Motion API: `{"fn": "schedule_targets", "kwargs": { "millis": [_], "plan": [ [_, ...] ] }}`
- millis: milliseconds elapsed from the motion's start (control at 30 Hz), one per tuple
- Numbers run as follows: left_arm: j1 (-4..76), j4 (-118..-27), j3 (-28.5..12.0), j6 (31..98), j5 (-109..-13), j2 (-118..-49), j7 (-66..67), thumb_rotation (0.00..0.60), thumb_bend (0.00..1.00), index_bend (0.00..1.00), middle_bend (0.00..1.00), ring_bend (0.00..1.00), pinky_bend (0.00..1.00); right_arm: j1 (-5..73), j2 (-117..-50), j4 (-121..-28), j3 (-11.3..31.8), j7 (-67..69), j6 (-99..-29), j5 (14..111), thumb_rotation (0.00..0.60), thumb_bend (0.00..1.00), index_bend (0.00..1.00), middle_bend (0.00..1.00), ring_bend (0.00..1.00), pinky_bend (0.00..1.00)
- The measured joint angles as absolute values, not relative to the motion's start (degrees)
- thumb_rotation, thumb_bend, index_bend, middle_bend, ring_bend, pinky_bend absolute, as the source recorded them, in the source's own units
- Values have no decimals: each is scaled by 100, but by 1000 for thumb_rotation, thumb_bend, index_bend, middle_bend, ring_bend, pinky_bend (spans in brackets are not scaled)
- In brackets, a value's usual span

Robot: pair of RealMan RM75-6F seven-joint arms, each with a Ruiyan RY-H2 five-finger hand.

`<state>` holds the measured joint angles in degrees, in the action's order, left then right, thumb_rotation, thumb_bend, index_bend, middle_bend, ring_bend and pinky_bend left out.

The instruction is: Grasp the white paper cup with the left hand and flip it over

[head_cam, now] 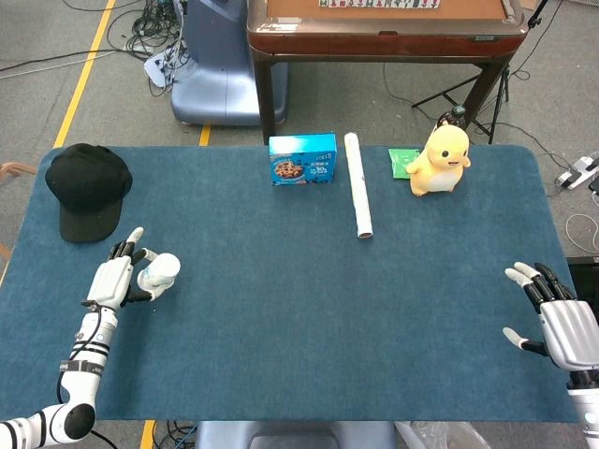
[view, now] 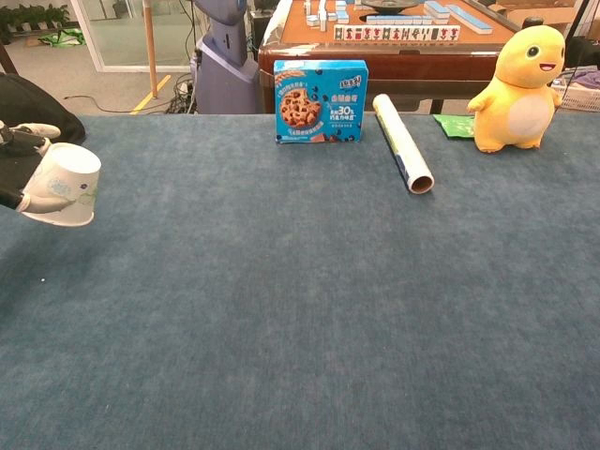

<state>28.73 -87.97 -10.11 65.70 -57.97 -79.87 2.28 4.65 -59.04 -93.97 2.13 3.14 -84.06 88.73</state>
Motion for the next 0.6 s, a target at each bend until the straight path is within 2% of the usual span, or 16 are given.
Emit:
{"fn": "schedule_targets", "kwargs": {
  "millis": [367,600],
  "plan": [
    [2610,-7863,-936,6699,-6240,-8487,-399,600,189,424,0,0,0,470,-5912,-9401,209,280,-8388,8863,600,0,207,158,76,317],
    [2529,-7647,-971,6427,-6269,-8553,-738,600,189,422,0,0,0,470,-5909,-9406,206,278,-8386,8862,600,0,208,158,76,317]
  ]
}}
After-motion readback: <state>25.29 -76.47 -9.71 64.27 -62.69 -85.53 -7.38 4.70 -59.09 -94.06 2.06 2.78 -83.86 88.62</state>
